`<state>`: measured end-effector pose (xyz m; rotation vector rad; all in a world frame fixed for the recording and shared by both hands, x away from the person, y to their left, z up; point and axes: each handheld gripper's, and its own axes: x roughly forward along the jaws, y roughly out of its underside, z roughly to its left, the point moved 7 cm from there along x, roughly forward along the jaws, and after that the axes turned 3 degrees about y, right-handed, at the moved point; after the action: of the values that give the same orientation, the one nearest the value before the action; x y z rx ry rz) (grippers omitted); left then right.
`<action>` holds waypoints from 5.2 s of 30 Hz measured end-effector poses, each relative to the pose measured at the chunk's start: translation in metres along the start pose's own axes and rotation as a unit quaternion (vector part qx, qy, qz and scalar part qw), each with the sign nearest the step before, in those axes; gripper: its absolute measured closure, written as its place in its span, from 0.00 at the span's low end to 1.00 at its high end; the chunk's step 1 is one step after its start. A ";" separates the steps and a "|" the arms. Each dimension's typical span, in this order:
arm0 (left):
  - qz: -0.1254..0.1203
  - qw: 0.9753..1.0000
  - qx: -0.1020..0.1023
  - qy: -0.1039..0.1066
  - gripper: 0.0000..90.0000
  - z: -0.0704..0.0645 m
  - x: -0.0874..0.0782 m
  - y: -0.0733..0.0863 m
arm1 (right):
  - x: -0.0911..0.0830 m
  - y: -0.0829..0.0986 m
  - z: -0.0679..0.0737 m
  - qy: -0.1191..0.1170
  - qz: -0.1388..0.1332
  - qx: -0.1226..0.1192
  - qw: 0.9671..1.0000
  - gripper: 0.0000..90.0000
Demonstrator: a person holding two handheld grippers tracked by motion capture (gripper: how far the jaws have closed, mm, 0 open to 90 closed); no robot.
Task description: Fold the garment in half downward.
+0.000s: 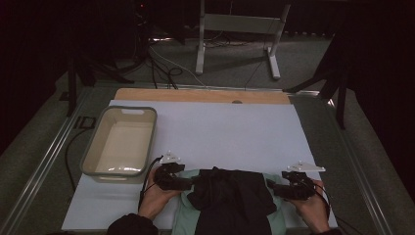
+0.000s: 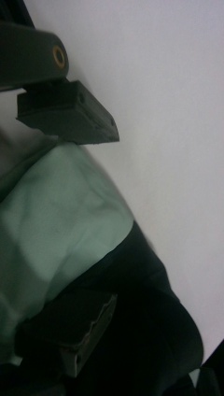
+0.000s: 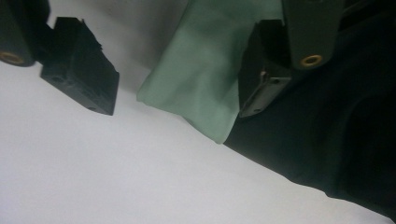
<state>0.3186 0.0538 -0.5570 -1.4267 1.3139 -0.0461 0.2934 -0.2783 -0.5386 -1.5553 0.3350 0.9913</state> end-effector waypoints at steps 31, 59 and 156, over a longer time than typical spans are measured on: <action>-0.022 0.999 0.012 0.040 0.93 -0.013 -0.007 -0.001 | -0.005 0.000 0.006 -0.061 0.001 0.020 0.998 0.92; -0.051 0.999 0.004 0.014 0.94 -0.012 0.000 -0.026 | -0.005 -0.029 -0.014 0.016 -0.050 0.020 0.998 0.95; -0.059 0.997 0.016 -0.038 0.26 -0.022 0.034 -0.086 | 0.053 -0.056 0.102 -0.043 -0.015 -0.150 0.988 0.52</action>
<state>0.3733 -0.0071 -0.5092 -1.4636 1.1618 -0.0902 0.3226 -0.1540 -0.5338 -1.7754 0.1044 1.1206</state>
